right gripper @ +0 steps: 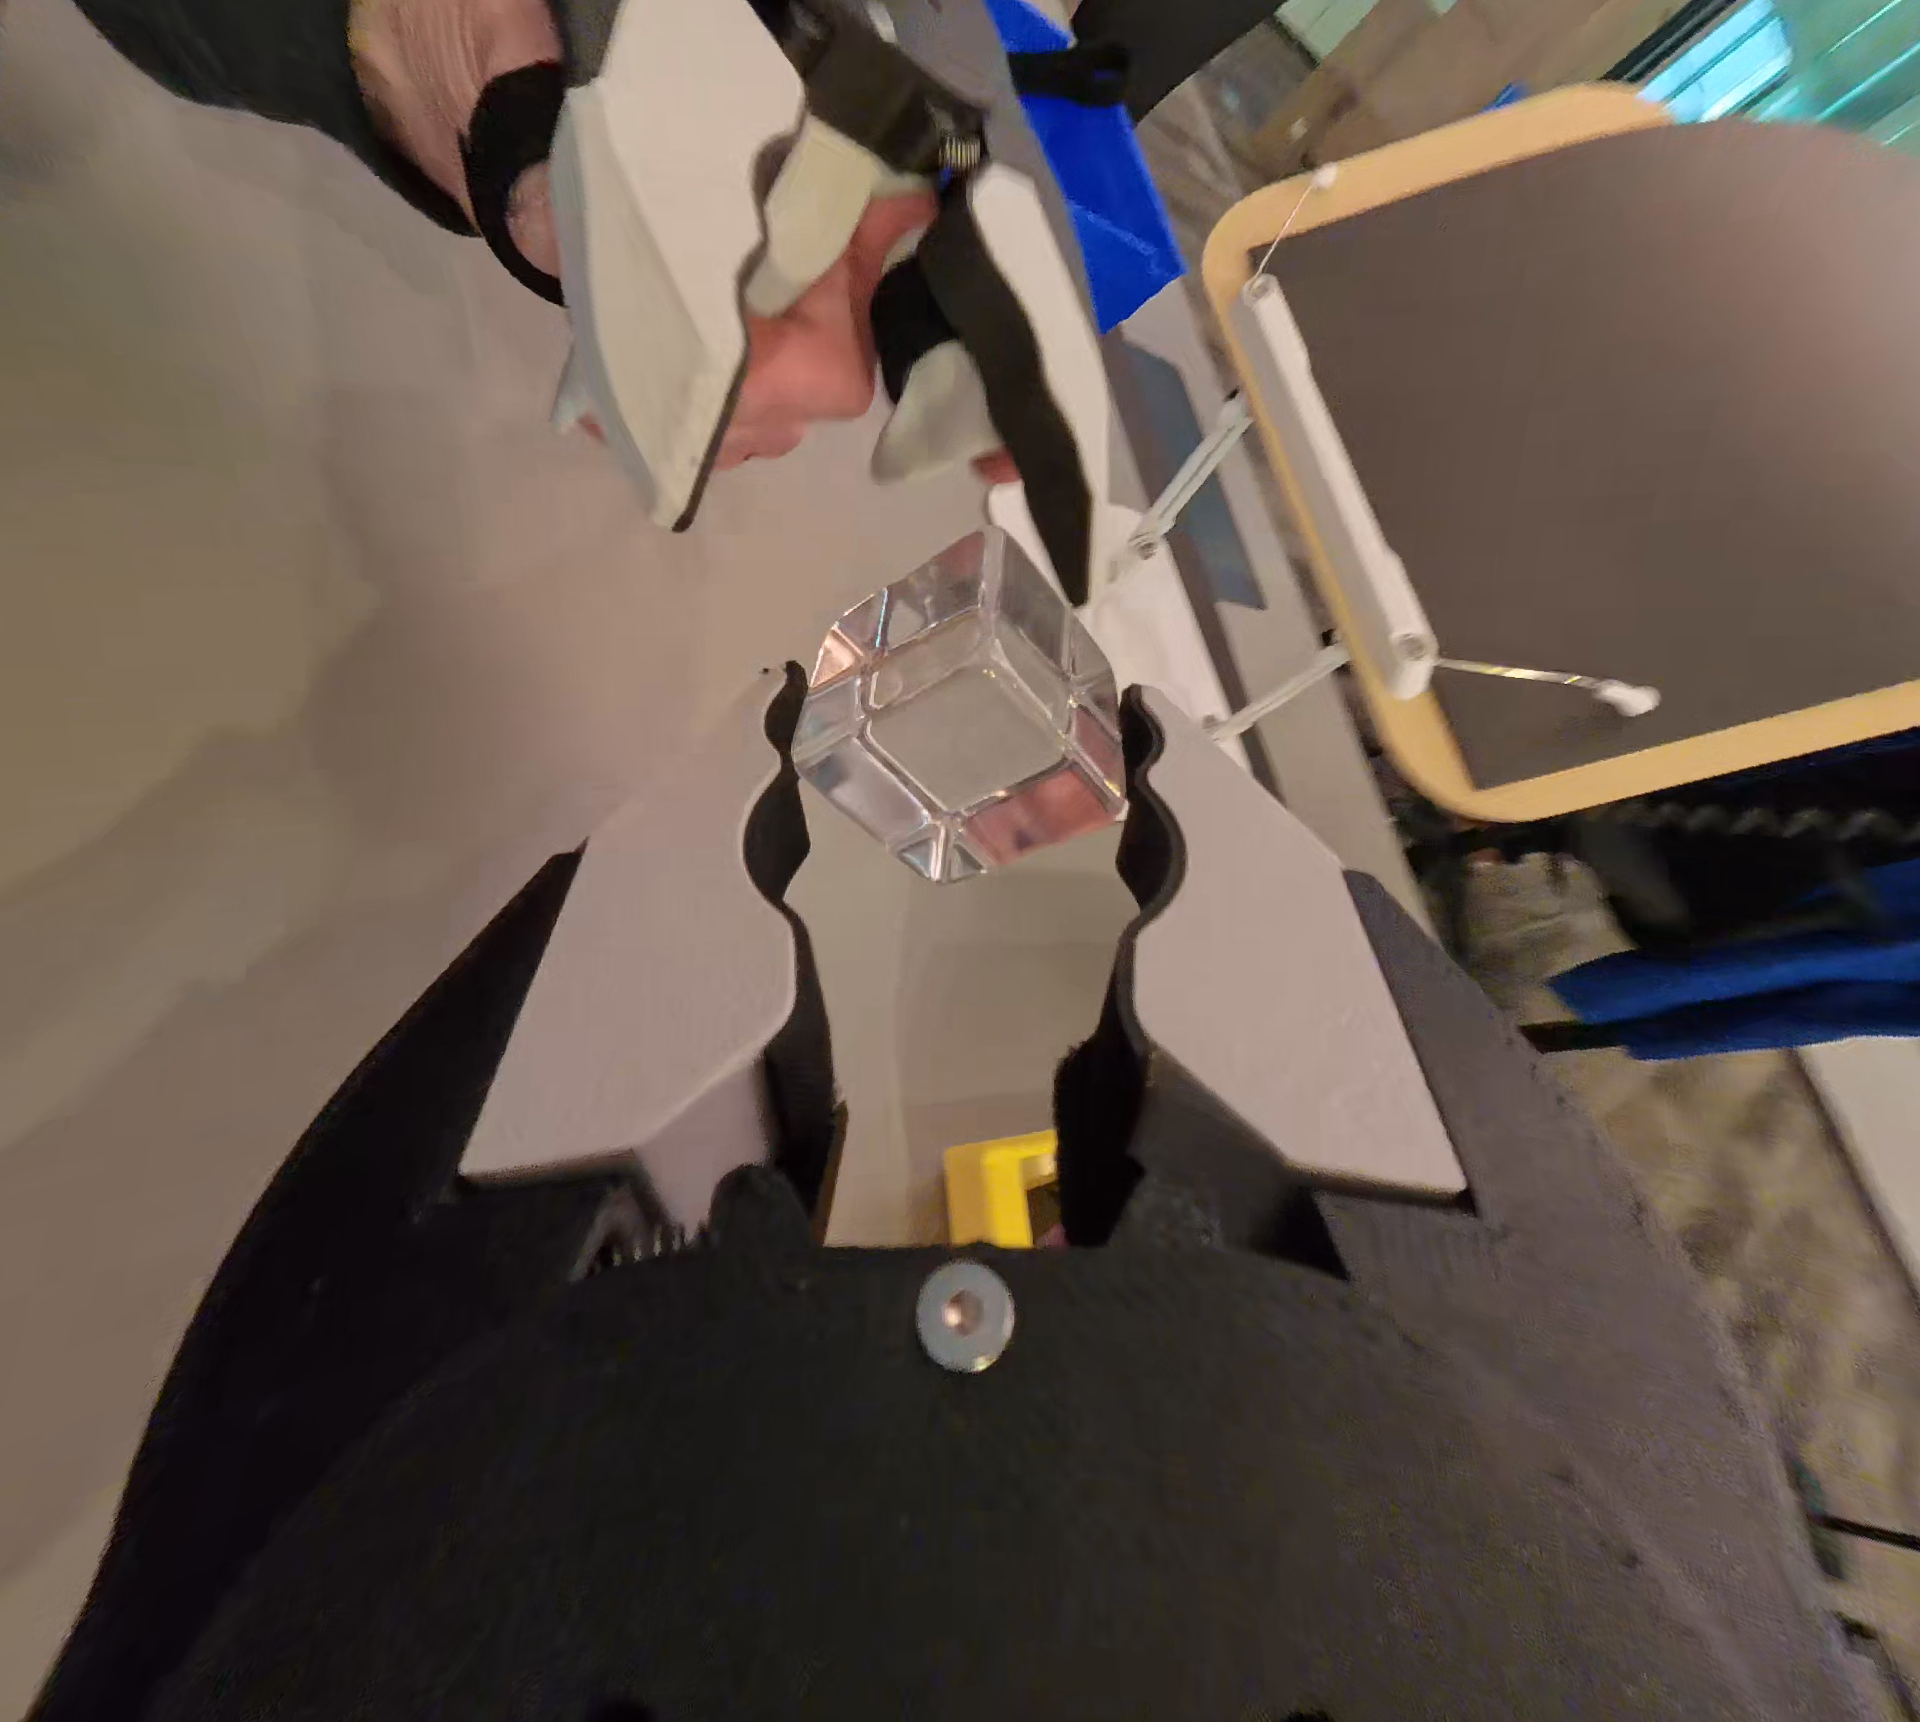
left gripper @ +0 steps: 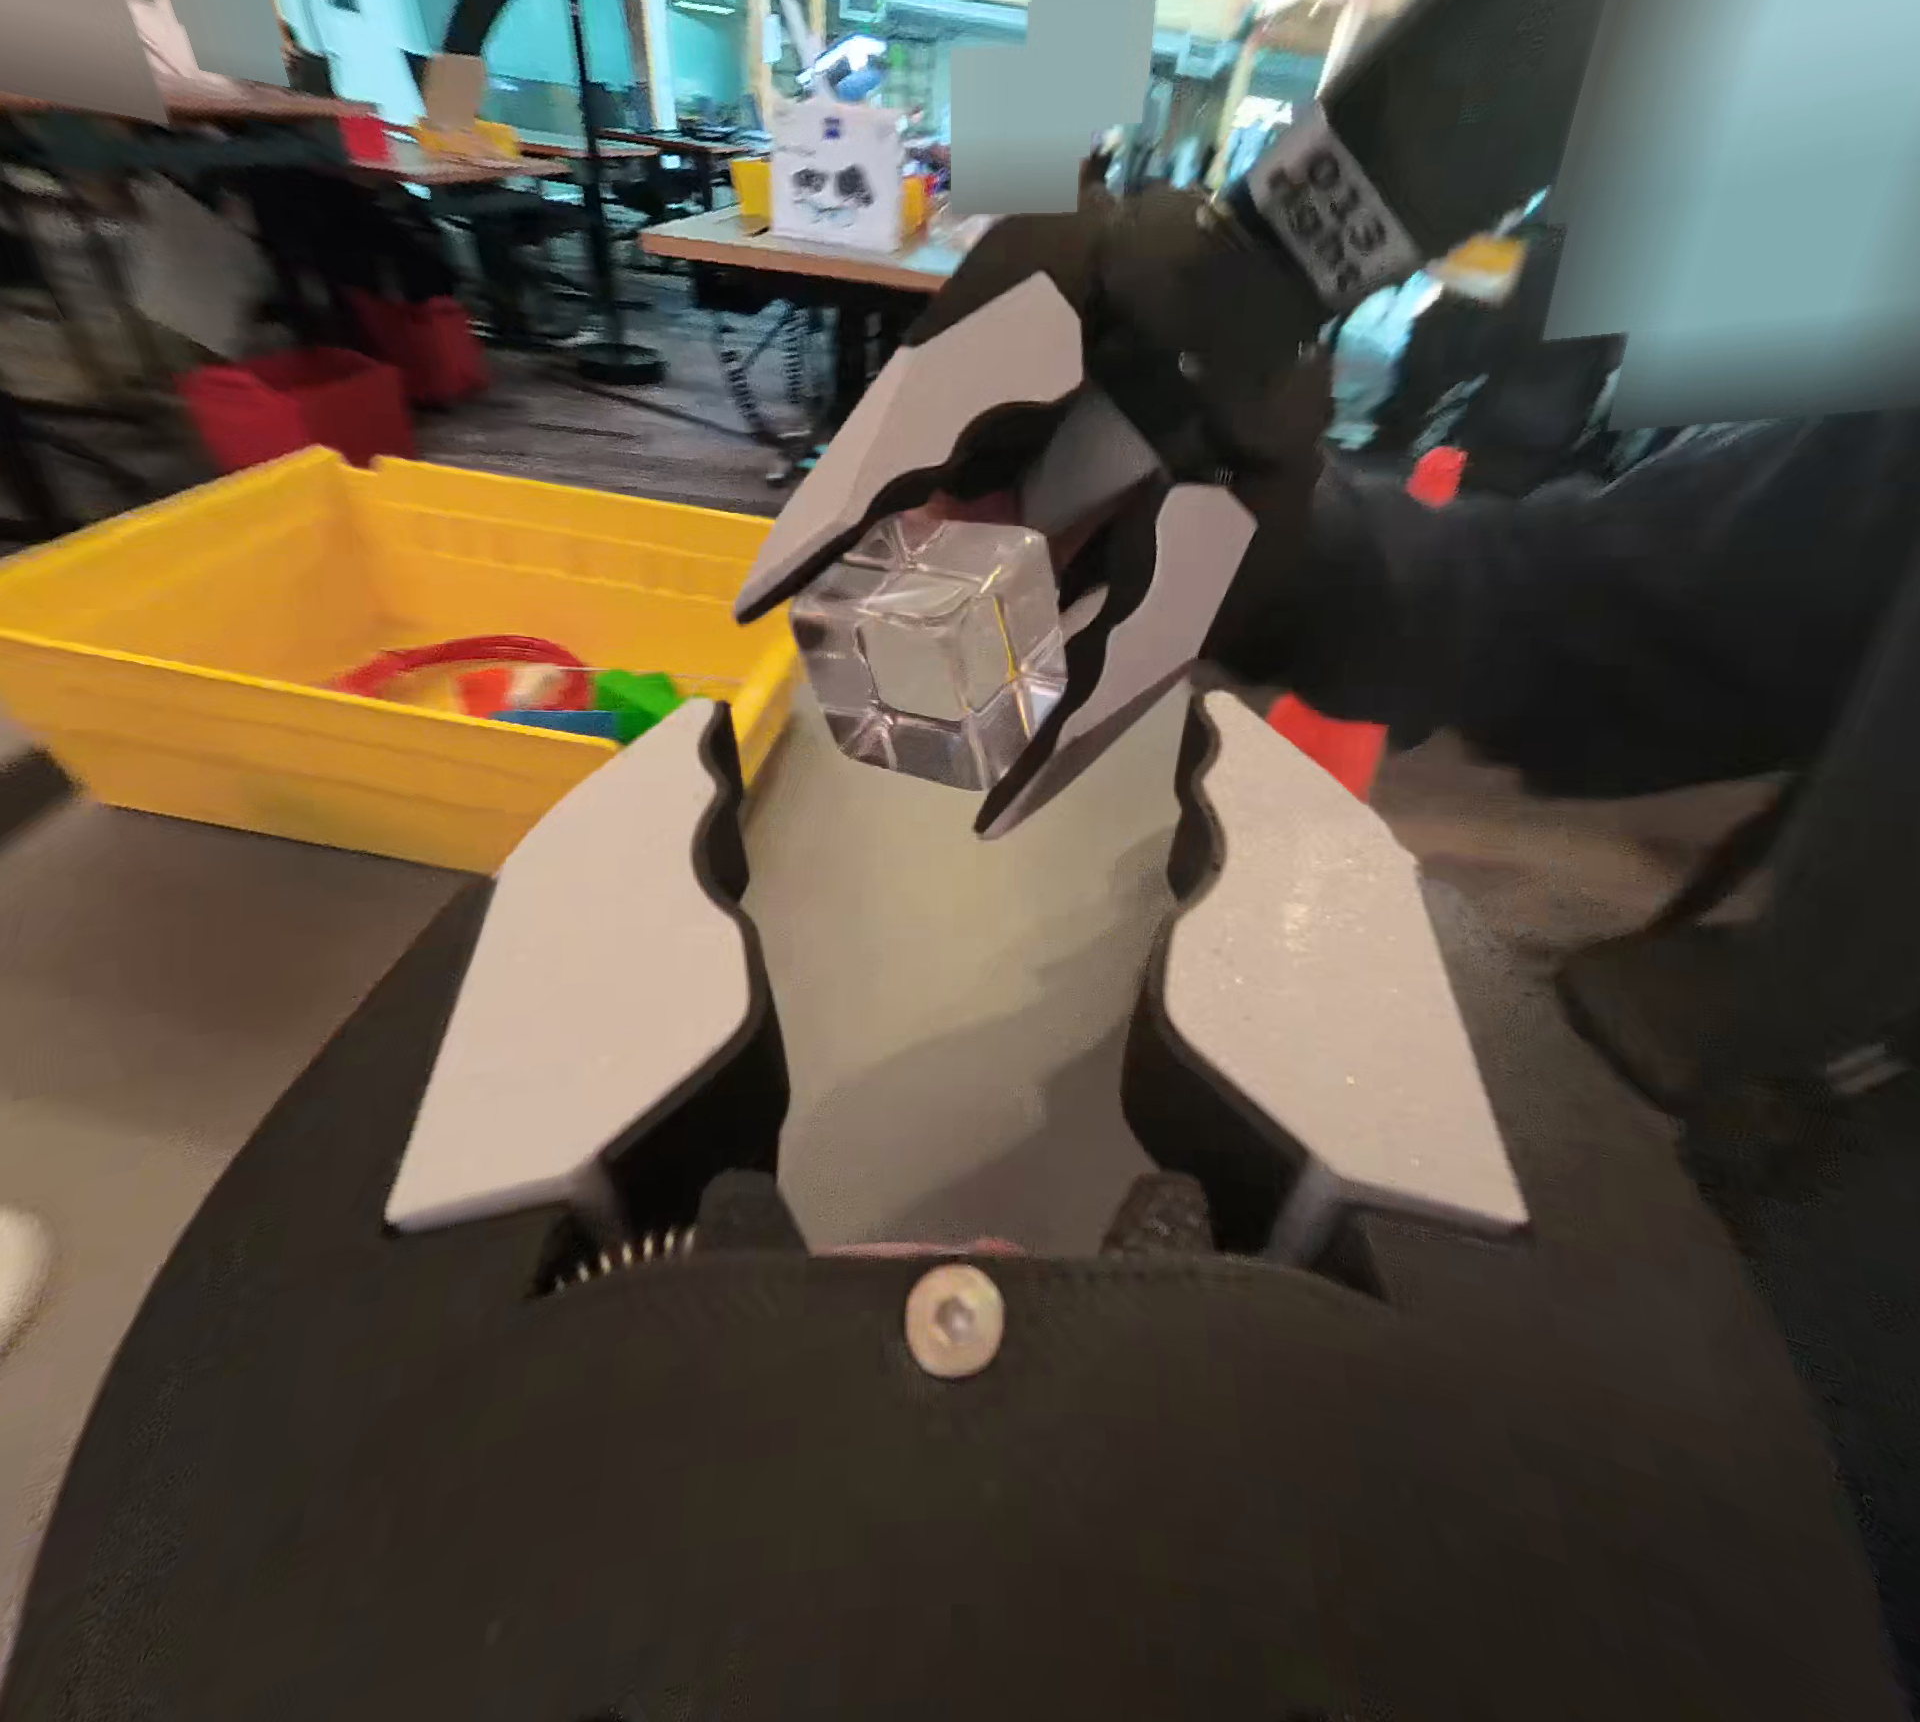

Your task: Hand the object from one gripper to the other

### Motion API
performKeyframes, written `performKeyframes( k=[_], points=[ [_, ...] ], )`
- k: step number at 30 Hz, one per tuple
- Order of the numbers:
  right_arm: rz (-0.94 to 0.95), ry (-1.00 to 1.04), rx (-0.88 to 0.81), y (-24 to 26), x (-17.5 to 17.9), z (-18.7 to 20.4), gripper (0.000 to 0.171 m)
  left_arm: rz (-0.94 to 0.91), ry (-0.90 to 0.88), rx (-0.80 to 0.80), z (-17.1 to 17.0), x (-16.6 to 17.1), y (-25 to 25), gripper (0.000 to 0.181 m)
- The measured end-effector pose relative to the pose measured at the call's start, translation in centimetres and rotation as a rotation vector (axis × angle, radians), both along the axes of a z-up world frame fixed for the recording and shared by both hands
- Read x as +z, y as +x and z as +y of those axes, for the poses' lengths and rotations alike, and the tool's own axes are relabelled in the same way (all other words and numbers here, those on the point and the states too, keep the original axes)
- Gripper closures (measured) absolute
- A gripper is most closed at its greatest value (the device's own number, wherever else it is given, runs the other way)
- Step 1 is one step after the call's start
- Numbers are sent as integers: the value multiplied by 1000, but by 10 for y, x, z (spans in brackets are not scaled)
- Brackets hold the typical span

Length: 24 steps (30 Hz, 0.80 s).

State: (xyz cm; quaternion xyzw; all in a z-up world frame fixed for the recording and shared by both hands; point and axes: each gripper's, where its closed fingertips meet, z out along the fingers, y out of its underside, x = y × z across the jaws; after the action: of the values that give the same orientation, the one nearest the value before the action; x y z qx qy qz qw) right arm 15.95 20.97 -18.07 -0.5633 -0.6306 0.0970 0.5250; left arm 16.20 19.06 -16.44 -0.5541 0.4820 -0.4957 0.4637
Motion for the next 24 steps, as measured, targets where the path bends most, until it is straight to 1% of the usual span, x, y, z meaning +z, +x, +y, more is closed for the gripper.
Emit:
performKeyframes(
  k=[2,5,10,17,19,24],
  points=[
    [13,-109,7,1,-3,-1,114,58,129,81,6,2,-3,99],
    [16,-287,30,2,-10,-5,114,119,247,156,11,5,-4,97],
    [49,-510,49,5,-12,-7,114,235,511,200,7,0,3,95],
    [183,-783,115,0,-5,-18,114,338,824,272,8,-9,15,93],
    [209,-842,125,-2,-5,-19,114,360,891,282,8,-11,20,92],
    [259,-931,172,-5,-3,-26,114,359,979,315,10,-9,27,96]
  ],
)
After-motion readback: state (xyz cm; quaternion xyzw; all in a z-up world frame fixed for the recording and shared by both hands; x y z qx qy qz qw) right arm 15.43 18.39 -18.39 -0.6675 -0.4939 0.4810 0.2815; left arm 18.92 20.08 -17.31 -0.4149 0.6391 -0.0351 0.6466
